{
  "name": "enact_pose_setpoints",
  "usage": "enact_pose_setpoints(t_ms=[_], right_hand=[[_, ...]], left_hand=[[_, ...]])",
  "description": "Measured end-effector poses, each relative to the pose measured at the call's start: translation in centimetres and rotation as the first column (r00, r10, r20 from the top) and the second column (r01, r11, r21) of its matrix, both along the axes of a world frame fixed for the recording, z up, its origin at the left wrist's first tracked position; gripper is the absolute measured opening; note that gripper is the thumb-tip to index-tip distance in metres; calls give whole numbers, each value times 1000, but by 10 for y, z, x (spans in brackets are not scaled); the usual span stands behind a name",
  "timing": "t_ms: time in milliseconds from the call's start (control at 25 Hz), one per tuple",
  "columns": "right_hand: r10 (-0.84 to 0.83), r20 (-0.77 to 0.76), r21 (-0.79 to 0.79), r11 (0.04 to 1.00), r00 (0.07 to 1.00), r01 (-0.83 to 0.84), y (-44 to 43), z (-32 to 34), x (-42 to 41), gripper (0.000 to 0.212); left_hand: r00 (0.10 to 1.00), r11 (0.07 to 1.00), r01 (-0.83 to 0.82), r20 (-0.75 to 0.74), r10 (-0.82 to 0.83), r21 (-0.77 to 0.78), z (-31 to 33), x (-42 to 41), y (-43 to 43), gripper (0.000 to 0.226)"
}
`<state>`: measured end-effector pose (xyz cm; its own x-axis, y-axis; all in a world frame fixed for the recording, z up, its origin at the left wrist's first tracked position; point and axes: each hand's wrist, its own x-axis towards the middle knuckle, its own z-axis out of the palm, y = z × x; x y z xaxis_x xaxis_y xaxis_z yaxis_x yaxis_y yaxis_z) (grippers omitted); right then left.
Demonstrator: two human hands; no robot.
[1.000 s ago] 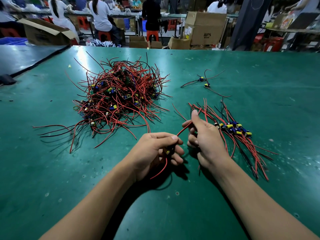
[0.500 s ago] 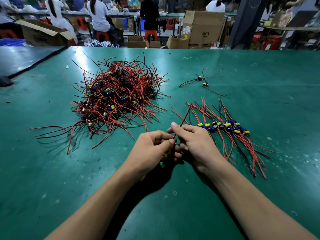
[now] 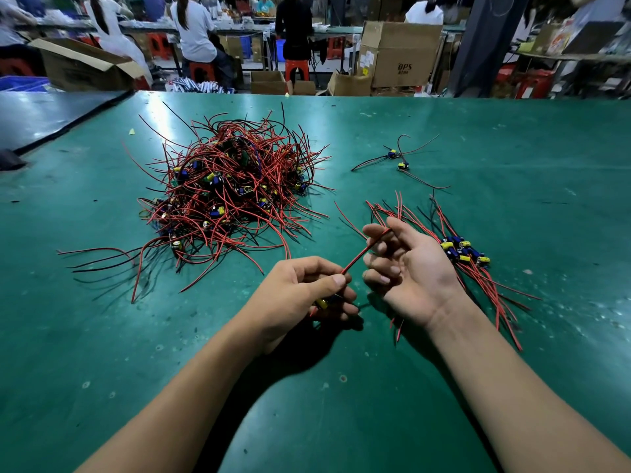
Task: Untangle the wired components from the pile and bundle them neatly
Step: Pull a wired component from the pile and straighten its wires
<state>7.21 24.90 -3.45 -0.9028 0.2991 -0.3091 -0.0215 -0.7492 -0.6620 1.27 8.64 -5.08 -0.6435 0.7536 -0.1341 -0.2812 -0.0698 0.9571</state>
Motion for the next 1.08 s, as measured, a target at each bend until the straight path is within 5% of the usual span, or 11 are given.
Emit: enact_pose_setpoints(t_ms=[120, 520, 720, 840, 1080], right_hand=[[14, -27, -6, 1000, 1000, -14, -4, 0, 0, 52], [-56, 93, 386, 922, 994, 16, -12, -15, -5, 63], [-94, 64, 825, 566, 993, 0, -24, -24, -1, 8], [-17, 90, 966, 246, 996, -83, -30, -24, 4, 13], [2, 3, 996, 95, 1000, -3, -49, -26, 4, 32]], left_hand=[[999, 1000, 1, 44, -1, 4, 2, -1, -2, 5], [990, 995, -102, 100, 100, 16, 1, -7, -1, 18], [963, 961, -222, 193, 189, 165, 7, -15, -5, 28], [932, 895, -328, 258, 255, 302, 11, -19, -7, 32], [918, 891, -348, 301, 260, 291, 9, -15, 1, 42]])
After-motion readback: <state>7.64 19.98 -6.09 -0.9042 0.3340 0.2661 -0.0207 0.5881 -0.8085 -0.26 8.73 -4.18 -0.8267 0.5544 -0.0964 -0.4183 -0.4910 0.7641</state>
